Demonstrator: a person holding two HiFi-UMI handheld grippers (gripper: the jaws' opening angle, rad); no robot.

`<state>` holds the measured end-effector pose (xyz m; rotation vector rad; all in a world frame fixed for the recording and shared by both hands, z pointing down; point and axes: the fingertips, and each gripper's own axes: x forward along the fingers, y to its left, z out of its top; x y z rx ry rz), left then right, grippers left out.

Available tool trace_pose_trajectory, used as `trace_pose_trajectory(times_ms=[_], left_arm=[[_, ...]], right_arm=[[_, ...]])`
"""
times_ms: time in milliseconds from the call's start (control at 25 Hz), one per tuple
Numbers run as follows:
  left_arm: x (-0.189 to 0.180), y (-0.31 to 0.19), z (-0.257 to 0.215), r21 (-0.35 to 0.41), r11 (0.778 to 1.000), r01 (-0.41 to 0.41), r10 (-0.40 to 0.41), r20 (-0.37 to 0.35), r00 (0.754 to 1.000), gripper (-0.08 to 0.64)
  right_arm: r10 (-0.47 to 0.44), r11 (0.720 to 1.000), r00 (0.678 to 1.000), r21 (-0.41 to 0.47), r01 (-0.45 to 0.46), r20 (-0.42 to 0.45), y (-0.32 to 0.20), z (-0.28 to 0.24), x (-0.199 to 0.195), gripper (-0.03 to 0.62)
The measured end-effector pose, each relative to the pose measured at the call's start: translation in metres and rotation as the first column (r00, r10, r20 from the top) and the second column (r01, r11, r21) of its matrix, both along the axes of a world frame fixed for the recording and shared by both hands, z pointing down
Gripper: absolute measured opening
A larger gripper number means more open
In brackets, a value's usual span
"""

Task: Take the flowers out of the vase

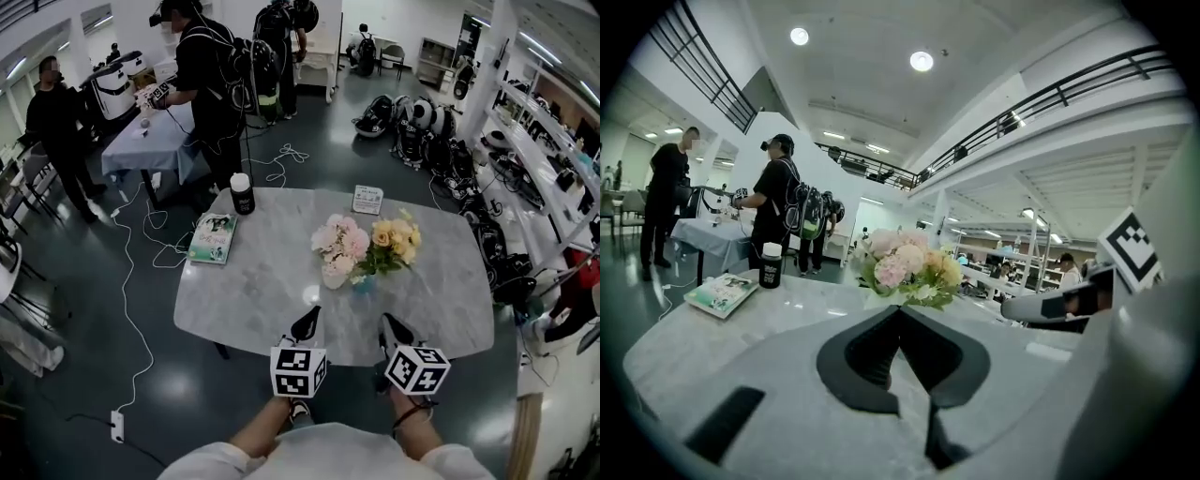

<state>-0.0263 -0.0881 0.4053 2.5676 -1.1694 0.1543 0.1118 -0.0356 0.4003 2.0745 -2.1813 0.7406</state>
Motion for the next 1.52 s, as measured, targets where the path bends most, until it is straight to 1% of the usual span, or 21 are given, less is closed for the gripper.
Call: trace_pose_trajectory(times_ms=[240, 400, 560, 720, 880, 1040, 1160, 1360, 1520], left_arm=[[0.005, -0.009, 0.021, -0.042, 0.999, -0.028, 0.028, 0.004, 1.000, -0.006], [0.009, -0.011, 0.032, -0.047, 0.998, -0.032, 0.033, 0.015, 0.999, -0.006], [0.011, -0.010, 0.031, -0.027, 0.999, -0.034, 0.035, 0.066, 0.997, -0.006], [0.013, -0.008, 0.029, -0.029, 0.999, -0.028, 0.030, 0.067, 0.997, -0.006], [0.017, -0.008, 0.039, -0.040, 0.999, -0.018, 0.021, 0.076, 0.997, -0.004], [0.029, -0.008, 0.056, -0.069, 0.997, -0.031, 0.036, 0.078, 0.996, 0.049], [0.040, -0.012, 0.070, -0.082, 0.996, -0.029, 0.036, 0.086, 0.996, 0.063], [0.054, -0.023, 0.090, -0.079, 0.996, -0.040, 0.047, 0.097, 0.994, 0.097], [0.063, -0.035, 0.104, -0.069, 0.996, -0.051, 0.057, 0.082, 0.995, 0.166]], right_arm=[[0.021, 0.999, 1.000, -0.046, -0.020, 0.016, -0.007, 0.020, 0.002, 0.005], [0.012, 0.997, 0.999, -0.072, -0.010, 0.030, -0.012, 0.033, 0.004, 0.006], [-0.013, 0.997, 0.999, -0.076, 0.017, 0.051, -0.024, 0.035, 0.004, 0.005], [-0.049, 0.996, 0.997, -0.066, 0.052, 0.052, -0.030, 0.031, 0.004, 0.005], [-0.075, 0.995, 0.995, -0.064, 0.079, 0.061, -0.032, 0.038, 0.005, 0.005], [-0.095, 0.992, 0.992, -0.072, 0.101, 0.086, -0.030, 0.054, 0.013, 0.005], [-0.116, 0.990, 0.988, -0.071, 0.124, 0.100, -0.029, 0.065, 0.019, 0.005], [-0.147, 0.985, 0.982, -0.069, 0.156, 0.121, -0.038, 0.086, 0.021, 0.005], [-0.160, 0.983, 0.977, -0.063, 0.171, 0.143, -0.045, 0.098, 0.023, 0.005]])
